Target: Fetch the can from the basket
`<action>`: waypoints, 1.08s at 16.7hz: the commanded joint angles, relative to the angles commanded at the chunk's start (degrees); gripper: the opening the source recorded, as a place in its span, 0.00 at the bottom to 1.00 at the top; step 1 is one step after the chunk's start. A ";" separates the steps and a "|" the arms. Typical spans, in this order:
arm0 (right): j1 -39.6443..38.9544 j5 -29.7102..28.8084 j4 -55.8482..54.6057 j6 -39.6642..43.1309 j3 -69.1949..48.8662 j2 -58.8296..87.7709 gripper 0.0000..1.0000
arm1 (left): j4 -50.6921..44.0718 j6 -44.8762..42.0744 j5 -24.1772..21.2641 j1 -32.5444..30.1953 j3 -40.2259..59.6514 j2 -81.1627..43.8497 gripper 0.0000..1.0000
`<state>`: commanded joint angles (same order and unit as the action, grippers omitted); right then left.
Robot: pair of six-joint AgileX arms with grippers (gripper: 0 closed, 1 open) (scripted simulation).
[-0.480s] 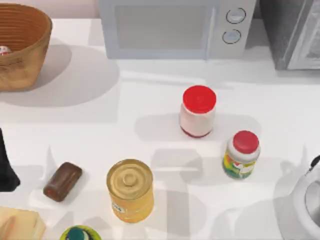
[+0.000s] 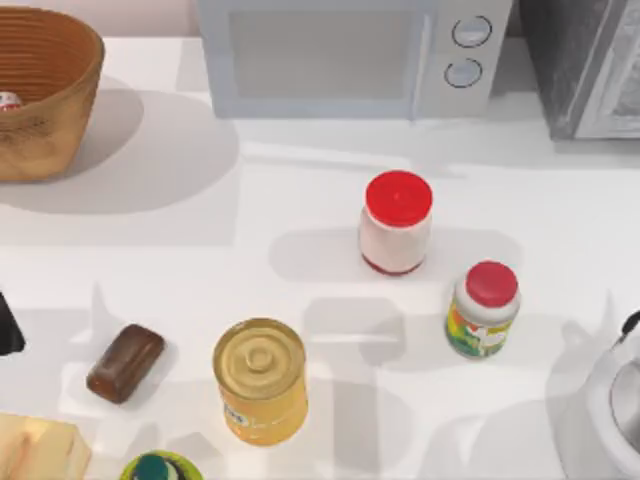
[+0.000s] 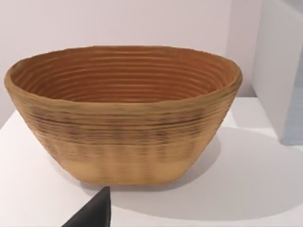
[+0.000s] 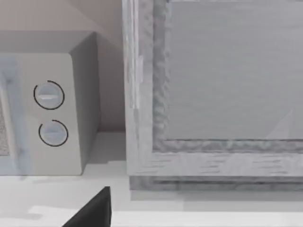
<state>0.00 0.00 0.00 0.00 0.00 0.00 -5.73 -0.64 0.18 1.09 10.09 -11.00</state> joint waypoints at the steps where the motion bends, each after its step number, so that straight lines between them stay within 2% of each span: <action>1: 0.00 0.00 0.00 0.00 0.00 0.00 1.00 | -1.77 -0.21 -0.05 0.24 3.30 -3.41 1.00; 7: 0.00 0.00 0.00 0.00 0.00 0.00 1.00 | -15.87 -1.92 -1.12 1.67 30.83 -30.79 1.00; 18: 0.00 0.00 0.00 0.00 0.00 0.00 1.00 | -48.60 -6.11 -3.74 5.17 94.23 -93.39 1.00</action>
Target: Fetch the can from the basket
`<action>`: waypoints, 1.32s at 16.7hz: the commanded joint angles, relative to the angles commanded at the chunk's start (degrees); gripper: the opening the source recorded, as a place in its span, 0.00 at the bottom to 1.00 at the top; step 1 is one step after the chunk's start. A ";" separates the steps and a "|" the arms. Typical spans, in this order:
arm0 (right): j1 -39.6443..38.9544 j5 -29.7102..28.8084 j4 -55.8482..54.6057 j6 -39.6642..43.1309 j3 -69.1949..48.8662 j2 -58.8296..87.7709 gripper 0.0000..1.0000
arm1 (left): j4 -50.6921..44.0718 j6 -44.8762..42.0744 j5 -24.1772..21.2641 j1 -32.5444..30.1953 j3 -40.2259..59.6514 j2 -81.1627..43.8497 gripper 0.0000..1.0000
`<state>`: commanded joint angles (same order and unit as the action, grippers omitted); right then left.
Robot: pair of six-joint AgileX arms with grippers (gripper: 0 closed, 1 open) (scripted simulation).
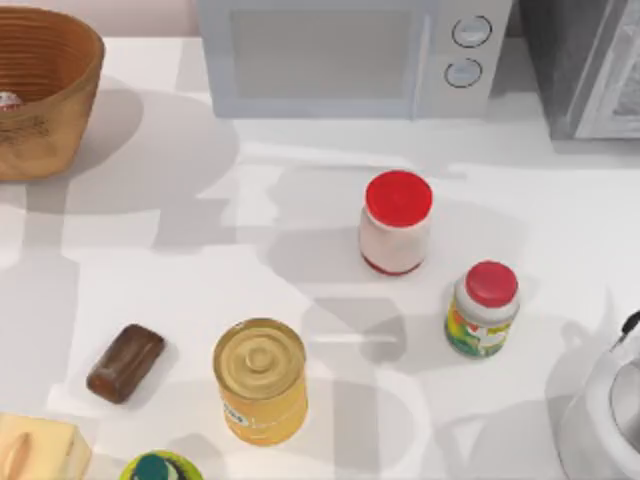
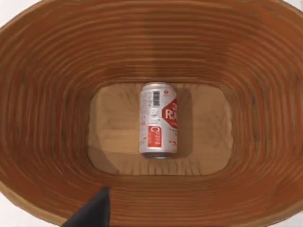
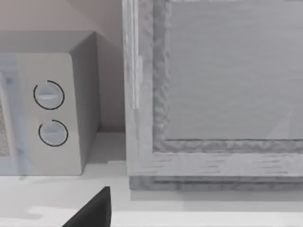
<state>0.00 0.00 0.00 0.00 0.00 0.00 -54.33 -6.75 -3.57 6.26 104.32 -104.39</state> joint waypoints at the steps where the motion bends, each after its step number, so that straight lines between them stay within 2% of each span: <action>1: 0.00 0.00 0.00 0.00 0.00 0.00 1.00 | -2.81 -0.38 -0.22 0.32 5.32 -5.37 1.00; 6: 0.00 0.00 0.00 0.00 0.00 0.00 1.00 | -14.97 -2.07 -1.23 1.66 28.20 -28.77 1.00; 11: 0.00 0.00 0.00 0.00 0.00 0.00 1.00 | -22.15 -3.09 -1.92 2.41 41.68 -42.94 1.00; 19: 0.00 0.00 0.00 0.00 0.00 0.00 1.00 | -22.98 -3.19 -1.99 2.18 43.47 -45.27 1.00; 22: 0.00 0.00 0.00 0.00 0.00 0.00 1.00 | -19.73 -2.97 -1.99 2.21 41.02 -45.91 1.00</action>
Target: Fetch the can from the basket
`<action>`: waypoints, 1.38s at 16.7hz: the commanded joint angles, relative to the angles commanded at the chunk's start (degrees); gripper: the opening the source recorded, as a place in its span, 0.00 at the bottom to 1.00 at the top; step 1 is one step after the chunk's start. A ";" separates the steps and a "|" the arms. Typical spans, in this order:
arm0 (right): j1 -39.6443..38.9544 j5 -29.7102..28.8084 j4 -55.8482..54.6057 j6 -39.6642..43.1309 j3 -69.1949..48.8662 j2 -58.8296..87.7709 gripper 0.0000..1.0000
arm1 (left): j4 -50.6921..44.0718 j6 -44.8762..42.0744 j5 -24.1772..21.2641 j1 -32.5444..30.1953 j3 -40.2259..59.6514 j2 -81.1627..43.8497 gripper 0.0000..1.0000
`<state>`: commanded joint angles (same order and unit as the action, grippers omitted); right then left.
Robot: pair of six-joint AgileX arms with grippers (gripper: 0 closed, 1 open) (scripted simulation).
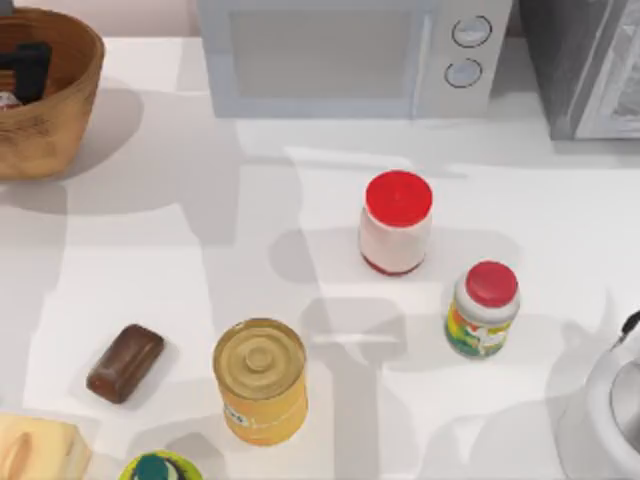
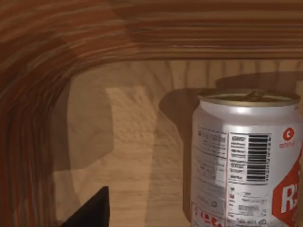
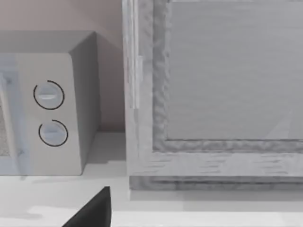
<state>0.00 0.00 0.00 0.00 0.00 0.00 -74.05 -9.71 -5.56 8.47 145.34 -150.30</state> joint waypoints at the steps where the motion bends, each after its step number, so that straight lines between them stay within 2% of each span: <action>1: 0.00 0.00 0.00 0.00 0.00 0.00 1.00 | 1.60 0.06 0.00 -0.05 -1.24 -0.35 1.00; 5: 0.00 0.00 0.00 0.00 0.00 0.00 1.00 | 7.14 0.23 0.01 -0.22 -5.50 -1.63 1.00; 9: 0.00 0.00 0.00 0.00 0.00 0.00 1.00 | 7.62 0.24 0.02 -0.24 -5.86 -1.74 1.00; 22: 0.00 0.00 0.00 0.00 0.00 0.00 1.00 | 7.62 0.24 0.02 -0.24 -5.86 -1.74 0.02; 23: 0.00 0.00 0.00 0.00 0.00 0.00 1.00 | 7.62 0.24 0.02 -0.24 -5.86 -1.74 0.00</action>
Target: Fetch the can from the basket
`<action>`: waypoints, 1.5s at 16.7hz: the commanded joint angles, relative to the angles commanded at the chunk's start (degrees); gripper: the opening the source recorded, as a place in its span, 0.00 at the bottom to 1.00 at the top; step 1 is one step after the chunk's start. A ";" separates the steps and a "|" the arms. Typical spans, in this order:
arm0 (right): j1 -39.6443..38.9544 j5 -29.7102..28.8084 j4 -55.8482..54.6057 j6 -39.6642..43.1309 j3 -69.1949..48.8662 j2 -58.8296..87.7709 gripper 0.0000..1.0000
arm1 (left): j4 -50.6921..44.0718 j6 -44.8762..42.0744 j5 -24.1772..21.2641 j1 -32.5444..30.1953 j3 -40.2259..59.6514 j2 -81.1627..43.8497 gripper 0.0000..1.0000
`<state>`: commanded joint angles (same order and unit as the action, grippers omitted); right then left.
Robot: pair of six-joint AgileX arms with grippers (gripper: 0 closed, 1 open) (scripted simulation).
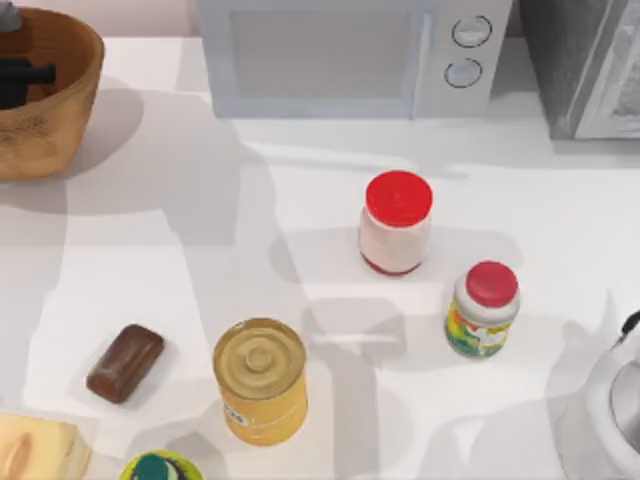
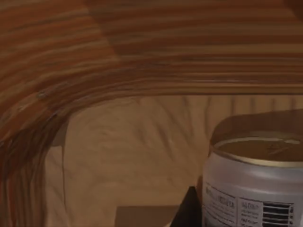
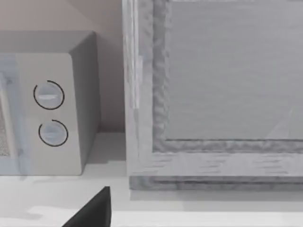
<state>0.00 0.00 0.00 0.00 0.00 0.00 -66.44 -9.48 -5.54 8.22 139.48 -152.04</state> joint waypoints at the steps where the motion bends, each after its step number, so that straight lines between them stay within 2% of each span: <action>1: 0.00 0.00 0.00 0.00 0.00 0.00 1.00 | 0.00 0.00 0.00 0.00 0.00 0.00 0.00; 10: 0.00 0.00 0.00 0.00 0.00 0.00 1.00 | 0.13 0.17 0.49 0.22 -0.37 2.67 0.00; 14: 0.00 0.00 0.00 0.00 0.00 0.00 1.00 | 3.92 1.20 2.35 0.24 -7.52 10.80 0.00; 19: 0.00 0.00 0.00 0.00 0.00 0.00 1.00 | 13.44 2.64 6.39 -1.17 -28.64 34.27 0.00; 25: 0.00 0.00 0.00 0.00 0.00 0.00 1.00 | 29.06 4.02 10.24 -4.68 -65.60 73.37 0.00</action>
<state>0.00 0.00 0.00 0.00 0.00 0.00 -37.38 -5.46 4.70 3.54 73.89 -78.68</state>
